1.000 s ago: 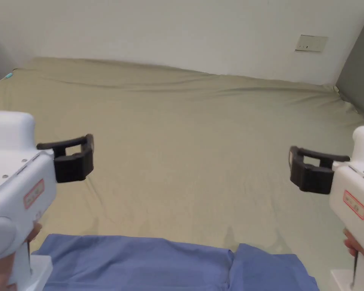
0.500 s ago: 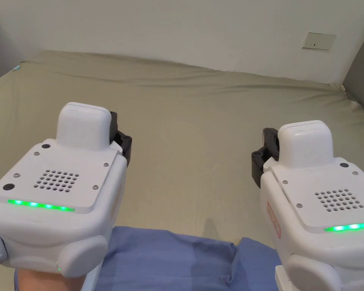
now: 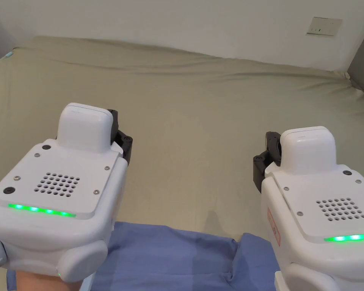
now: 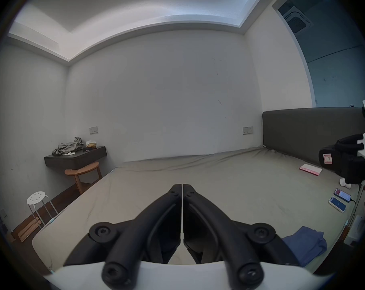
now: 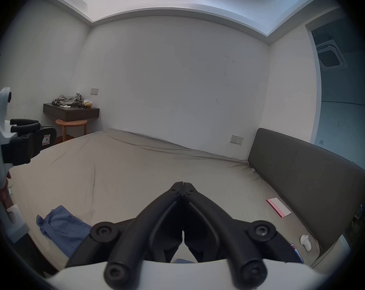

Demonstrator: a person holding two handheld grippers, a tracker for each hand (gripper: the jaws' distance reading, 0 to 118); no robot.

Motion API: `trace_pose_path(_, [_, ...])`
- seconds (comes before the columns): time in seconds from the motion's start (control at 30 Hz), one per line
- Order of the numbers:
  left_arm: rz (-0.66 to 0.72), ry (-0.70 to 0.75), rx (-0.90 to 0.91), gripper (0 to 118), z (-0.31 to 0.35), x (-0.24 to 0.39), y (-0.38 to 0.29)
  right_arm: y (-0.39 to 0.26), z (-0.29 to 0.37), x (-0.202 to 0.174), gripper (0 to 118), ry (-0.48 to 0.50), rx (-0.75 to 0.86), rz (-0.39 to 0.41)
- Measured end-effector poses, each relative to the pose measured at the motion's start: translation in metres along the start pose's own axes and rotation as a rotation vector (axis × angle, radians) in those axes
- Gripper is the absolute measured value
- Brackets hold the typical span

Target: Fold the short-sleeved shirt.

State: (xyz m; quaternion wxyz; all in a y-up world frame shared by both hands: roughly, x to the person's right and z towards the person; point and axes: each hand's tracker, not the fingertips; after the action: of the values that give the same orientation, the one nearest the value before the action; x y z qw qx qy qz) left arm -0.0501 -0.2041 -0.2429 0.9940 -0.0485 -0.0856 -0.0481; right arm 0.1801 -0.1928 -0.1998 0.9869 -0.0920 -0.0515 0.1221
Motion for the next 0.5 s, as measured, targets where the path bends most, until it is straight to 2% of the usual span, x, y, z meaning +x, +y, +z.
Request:
trace_pose_path(0.13, [-0.004, -0.047, -0.04, 0, -0.009, -0.007, -0.009, -0.003, -0.007, 0.003, 0, 0.0, -0.014, -0.003])
trace_pose_path(0.2, [0.003, -0.085, -0.123, 8, -0.019, -0.018, -0.025, -0.006, -0.01, 0.005, 0, 0.004, -0.027, -0.007])
trace_pose_path(0.23, [0.01, -0.09, -0.17, 24, -0.025, -0.026, -0.041, -0.009, -0.012, 0.006, 0, 0.002, -0.033, -0.003])
trace_pose_path(0.27, [0.017, -0.092, -0.23, 47, -0.031, -0.036, -0.058, -0.013, -0.014, 0.007, 0, 0.001, -0.042, 0.001])
trace_pose_path(0.33, [0.064, -0.109, -0.374, 101, -0.042, -0.06, -0.095, -0.022, -0.019, 0.011, 0, 0.005, -0.07, 0.005])
trace_pose_path(0.37, [0.115, -0.135, -0.444, 111, -0.046, -0.077, -0.116, -0.027, -0.022, 0.012, 0, 0.003, -0.088, 0.01])
trace_pose_path(0.43, [0.261, -0.222, -0.533, 112, -0.046, -0.112, -0.152, -0.037, -0.028, 0.016, 0, 0.002, -0.124, 0.023])
trace_pose_path(0.5, [0.408, -0.211, -0.651, 112, -0.047, -0.149, -0.185, -0.045, -0.032, 0.02, 0, 0.001, -0.149, 0.022])
